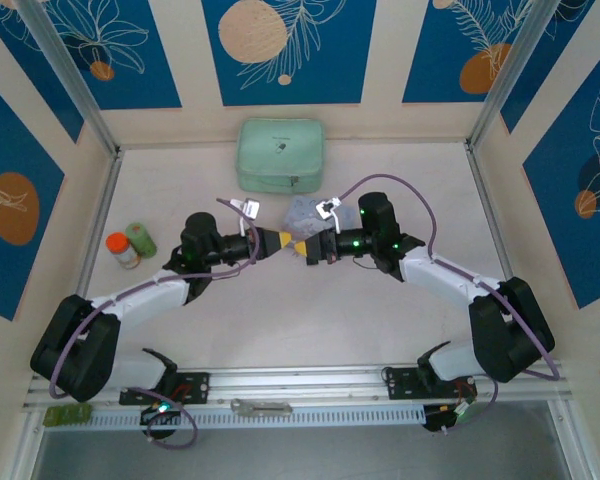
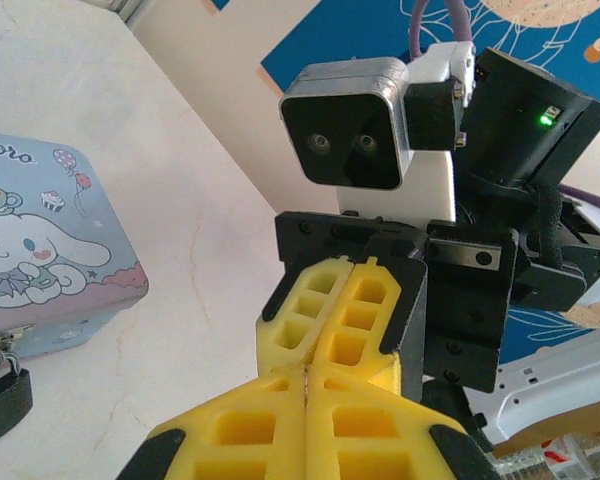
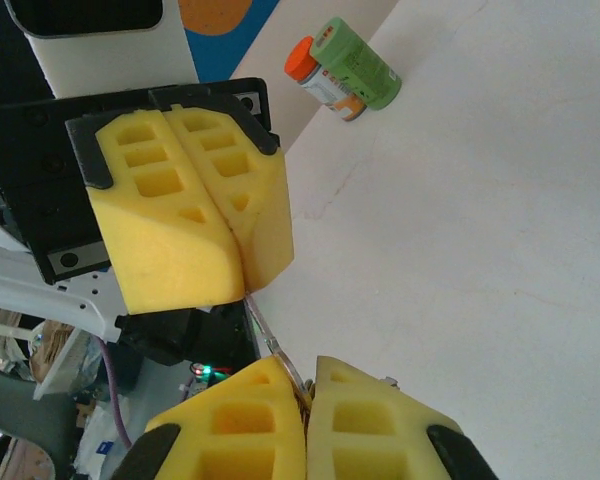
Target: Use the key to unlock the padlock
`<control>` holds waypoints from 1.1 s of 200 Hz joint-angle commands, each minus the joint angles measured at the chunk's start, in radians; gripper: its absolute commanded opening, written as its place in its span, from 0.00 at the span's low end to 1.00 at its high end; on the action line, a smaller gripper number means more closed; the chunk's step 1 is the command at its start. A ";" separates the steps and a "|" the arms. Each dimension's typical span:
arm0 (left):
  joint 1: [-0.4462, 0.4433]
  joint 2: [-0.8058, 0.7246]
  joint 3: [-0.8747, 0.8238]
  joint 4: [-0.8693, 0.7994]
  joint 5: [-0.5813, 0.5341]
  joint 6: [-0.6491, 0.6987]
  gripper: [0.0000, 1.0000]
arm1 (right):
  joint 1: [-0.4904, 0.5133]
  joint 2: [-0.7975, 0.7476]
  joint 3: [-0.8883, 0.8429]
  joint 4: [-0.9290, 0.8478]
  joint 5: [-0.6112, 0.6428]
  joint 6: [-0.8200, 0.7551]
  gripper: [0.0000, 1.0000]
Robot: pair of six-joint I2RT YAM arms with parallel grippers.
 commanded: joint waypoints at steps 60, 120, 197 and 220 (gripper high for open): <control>0.026 -0.126 -0.041 -0.044 -0.253 -0.032 1.00 | 0.013 -0.062 -0.003 -0.130 0.101 -0.128 0.00; -0.017 -0.027 -0.024 -0.014 -0.265 -0.120 1.00 | 0.069 -0.088 0.009 -0.206 0.358 -0.196 0.00; -0.138 0.034 0.063 -0.199 -0.527 -0.533 0.89 | 0.261 -0.090 0.008 -0.129 0.942 -0.489 0.00; -0.147 0.006 0.093 -0.256 -0.560 -0.544 0.87 | 0.285 -0.064 0.001 -0.101 0.970 -0.544 0.00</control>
